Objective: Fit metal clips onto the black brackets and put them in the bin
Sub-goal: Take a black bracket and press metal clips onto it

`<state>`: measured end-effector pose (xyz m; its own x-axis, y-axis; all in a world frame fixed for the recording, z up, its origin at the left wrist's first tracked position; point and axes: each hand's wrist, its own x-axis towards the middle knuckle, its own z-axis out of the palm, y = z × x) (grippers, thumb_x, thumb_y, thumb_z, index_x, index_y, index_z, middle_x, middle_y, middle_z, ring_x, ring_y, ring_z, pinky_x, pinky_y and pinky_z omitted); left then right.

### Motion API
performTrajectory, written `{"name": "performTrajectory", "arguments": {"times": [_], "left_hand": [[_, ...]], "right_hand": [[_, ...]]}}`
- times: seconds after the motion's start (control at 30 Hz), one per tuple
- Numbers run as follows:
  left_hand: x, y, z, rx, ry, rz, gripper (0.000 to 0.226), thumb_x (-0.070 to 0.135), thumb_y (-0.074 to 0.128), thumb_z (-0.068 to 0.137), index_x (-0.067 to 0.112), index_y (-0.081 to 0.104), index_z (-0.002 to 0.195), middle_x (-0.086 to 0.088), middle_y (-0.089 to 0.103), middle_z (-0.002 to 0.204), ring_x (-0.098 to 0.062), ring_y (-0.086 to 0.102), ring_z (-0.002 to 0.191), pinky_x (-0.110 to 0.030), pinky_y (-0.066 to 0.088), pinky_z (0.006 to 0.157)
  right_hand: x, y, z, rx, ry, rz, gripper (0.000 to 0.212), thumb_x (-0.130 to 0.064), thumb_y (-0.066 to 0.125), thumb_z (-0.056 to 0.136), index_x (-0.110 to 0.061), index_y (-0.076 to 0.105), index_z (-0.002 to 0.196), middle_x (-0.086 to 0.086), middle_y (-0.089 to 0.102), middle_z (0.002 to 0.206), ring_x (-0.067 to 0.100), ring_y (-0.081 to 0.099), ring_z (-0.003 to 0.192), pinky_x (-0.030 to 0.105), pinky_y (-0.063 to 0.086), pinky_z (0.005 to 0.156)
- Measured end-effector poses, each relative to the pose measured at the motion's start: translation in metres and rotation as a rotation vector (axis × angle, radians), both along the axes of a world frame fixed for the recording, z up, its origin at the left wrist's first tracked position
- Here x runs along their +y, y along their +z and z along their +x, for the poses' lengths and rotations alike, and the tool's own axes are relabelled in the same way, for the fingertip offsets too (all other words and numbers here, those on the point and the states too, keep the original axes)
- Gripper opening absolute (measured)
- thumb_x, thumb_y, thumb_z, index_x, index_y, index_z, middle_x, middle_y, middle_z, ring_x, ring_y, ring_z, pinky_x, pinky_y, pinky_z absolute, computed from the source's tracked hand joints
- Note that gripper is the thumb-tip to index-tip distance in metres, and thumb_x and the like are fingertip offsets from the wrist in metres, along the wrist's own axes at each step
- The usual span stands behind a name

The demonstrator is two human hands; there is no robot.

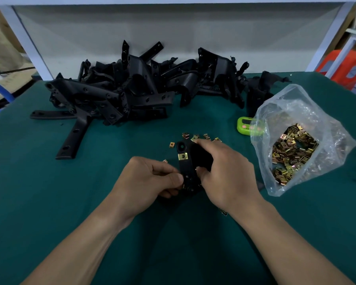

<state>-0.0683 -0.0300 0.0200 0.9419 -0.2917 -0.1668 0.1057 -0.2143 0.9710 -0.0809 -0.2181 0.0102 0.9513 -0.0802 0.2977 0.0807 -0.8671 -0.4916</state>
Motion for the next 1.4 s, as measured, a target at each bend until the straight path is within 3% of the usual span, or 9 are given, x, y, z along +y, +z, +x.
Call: {"name": "performTrajectory", "arguments": {"times": [0.27, 0.4, 0.63, 0.73, 0.9, 1.03, 1.17, 1.3, 1.4], "left_hand": [[0.001, 0.004, 0.0, 0.036, -0.058, 0.065, 0.016, 0.006, 0.077, 0.086, 0.012, 0.08, 0.072, -0.012, 0.076, 0.073, -0.018, 0.071, 0.065, -0.022, 0.055, 0.058], [-0.005, 0.003, -0.004, 0.04, -0.004, -0.055, 0.011, 0.008, 0.077, 0.086, 0.012, 0.08, 0.076, -0.01, 0.076, 0.073, -0.017, 0.071, 0.066, -0.021, 0.056, 0.061], [-0.015, -0.004, -0.011, 0.059, 0.073, -0.165, 0.018, 0.015, 0.078, 0.085, 0.012, 0.077, 0.067, -0.011, 0.07, 0.071, -0.017, 0.068, 0.062, -0.022, 0.055, 0.06], [-0.013, -0.001, -0.007, 0.091, 0.043, -0.208, 0.018, 0.023, 0.079, 0.082, 0.007, 0.077, 0.075, -0.015, 0.068, 0.077, -0.019, 0.066, 0.067, -0.023, 0.055, 0.061], [-0.007, 0.008, 0.0, 0.247, -0.061, -0.424, 0.032, 0.033, 0.066, 0.083, 0.008, 0.082, 0.094, -0.012, 0.076, 0.088, -0.016, 0.073, 0.076, -0.024, 0.058, 0.064], [-0.009, 0.005, -0.004, 0.252, -0.095, -0.421, 0.051, 0.035, 0.067, 0.083, -0.009, 0.072, 0.108, -0.016, 0.072, 0.089, -0.016, 0.07, 0.073, -0.022, 0.057, 0.063], [-0.011, 0.007, -0.006, 0.184, -0.072, -0.392, 0.021, 0.028, 0.066, 0.084, 0.013, 0.08, 0.079, -0.007, 0.071, 0.075, -0.012, 0.066, 0.062, -0.02, 0.054, 0.057], [-0.01, 0.009, -0.006, 0.138, -0.025, -0.328, 0.019, 0.027, 0.068, 0.081, 0.014, 0.078, 0.071, -0.01, 0.071, 0.073, -0.015, 0.066, 0.059, -0.021, 0.053, 0.055], [-0.006, 0.009, -0.005, 0.123, -0.016, -0.275, 0.024, 0.017, 0.067, 0.089, 0.015, 0.077, 0.068, -0.01, 0.07, 0.07, -0.017, 0.065, 0.058, -0.022, 0.053, 0.055]], "right_hand": [[0.004, 0.0, 0.0, 0.021, 0.006, -0.041, 0.057, -0.02, 0.073, 0.082, -0.04, 0.055, 0.132, -0.015, 0.066, 0.117, 0.025, 0.066, 0.1, 0.038, 0.049, 0.077], [0.001, 0.001, 0.002, 0.006, -0.003, 0.002, 0.055, -0.022, 0.074, 0.083, -0.04, 0.055, 0.13, -0.013, 0.066, 0.113, 0.025, 0.065, 0.1, 0.035, 0.043, 0.072], [0.009, 0.001, 0.001, 0.035, -0.016, -0.044, 0.065, -0.021, 0.072, 0.088, -0.035, 0.049, 0.147, -0.011, 0.062, 0.13, 0.024, 0.064, 0.111, 0.038, 0.046, 0.086], [0.008, 0.001, 0.002, 0.037, -0.012, -0.011, 0.06, -0.023, 0.073, 0.088, -0.036, 0.051, 0.142, -0.012, 0.063, 0.127, 0.024, 0.064, 0.11, 0.038, 0.046, 0.086], [0.004, 0.003, 0.006, 0.03, 0.018, 0.182, 0.041, -0.029, 0.073, 0.086, -0.042, 0.056, 0.121, -0.02, 0.065, 0.1, 0.016, 0.063, 0.095, 0.039, 0.051, 0.079], [0.004, 0.003, 0.002, 0.027, 0.054, 0.241, 0.04, -0.028, 0.073, 0.087, -0.042, 0.058, 0.12, -0.016, 0.069, 0.102, 0.017, 0.063, 0.095, 0.043, 0.054, 0.081], [0.007, 0.003, -0.001, 0.037, 0.044, 0.239, 0.045, -0.026, 0.074, 0.086, -0.041, 0.058, 0.126, -0.013, 0.07, 0.111, 0.019, 0.063, 0.103, 0.044, 0.053, 0.085], [0.011, 0.001, 0.0, 0.054, -0.002, 0.151, 0.049, -0.022, 0.076, 0.086, -0.036, 0.059, 0.13, -0.01, 0.068, 0.116, 0.022, 0.062, 0.107, 0.04, 0.049, 0.084], [0.013, -0.001, 0.0, 0.049, -0.024, 0.099, 0.049, -0.019, 0.076, 0.085, -0.037, 0.058, 0.127, -0.01, 0.068, 0.115, 0.024, 0.063, 0.103, 0.038, 0.046, 0.079]]}}
